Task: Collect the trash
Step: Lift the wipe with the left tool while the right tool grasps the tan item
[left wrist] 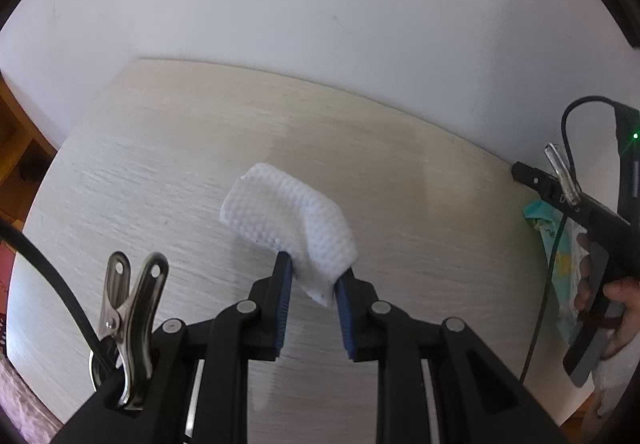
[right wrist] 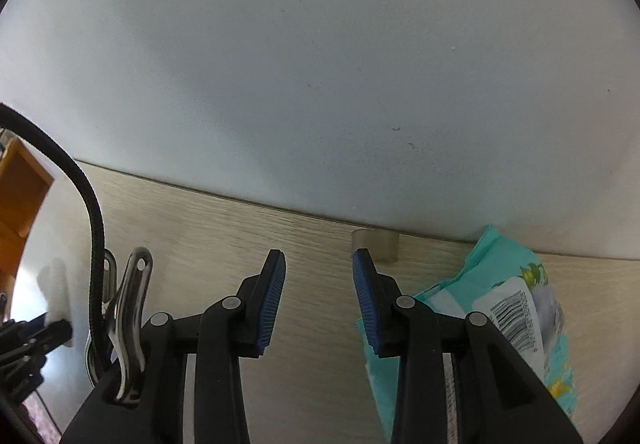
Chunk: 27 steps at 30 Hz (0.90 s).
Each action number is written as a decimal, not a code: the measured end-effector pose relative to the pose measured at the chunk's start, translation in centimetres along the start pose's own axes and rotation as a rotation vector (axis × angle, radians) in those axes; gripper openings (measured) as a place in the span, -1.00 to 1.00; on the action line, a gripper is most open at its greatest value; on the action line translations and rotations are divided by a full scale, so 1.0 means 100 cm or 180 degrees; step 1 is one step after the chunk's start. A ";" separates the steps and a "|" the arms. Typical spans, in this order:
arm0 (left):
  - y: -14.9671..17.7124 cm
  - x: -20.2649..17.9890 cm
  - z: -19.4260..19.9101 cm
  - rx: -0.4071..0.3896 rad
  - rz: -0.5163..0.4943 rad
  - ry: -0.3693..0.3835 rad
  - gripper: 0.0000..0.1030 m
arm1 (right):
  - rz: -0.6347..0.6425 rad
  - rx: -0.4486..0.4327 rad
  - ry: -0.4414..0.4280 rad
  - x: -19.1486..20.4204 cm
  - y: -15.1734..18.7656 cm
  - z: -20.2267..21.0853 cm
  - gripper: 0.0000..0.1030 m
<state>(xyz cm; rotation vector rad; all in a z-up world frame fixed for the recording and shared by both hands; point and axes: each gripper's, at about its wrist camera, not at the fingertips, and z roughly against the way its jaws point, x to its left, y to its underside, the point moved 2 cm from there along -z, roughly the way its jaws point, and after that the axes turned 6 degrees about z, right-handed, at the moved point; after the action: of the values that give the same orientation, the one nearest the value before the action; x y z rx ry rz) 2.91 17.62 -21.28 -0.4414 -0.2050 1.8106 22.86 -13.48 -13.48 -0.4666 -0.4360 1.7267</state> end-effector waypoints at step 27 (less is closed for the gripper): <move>-0.013 -0.010 -0.006 0.0077 -0.0036 0.0074 -0.57 | -0.0076 0.0188 0.0306 -0.004 -0.030 -0.041 -0.30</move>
<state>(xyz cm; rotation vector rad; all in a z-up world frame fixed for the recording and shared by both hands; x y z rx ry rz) 4.52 17.02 -21.17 -0.4432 -0.1690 1.7943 27.62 -13.09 -15.37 -0.4977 -0.3195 1.6819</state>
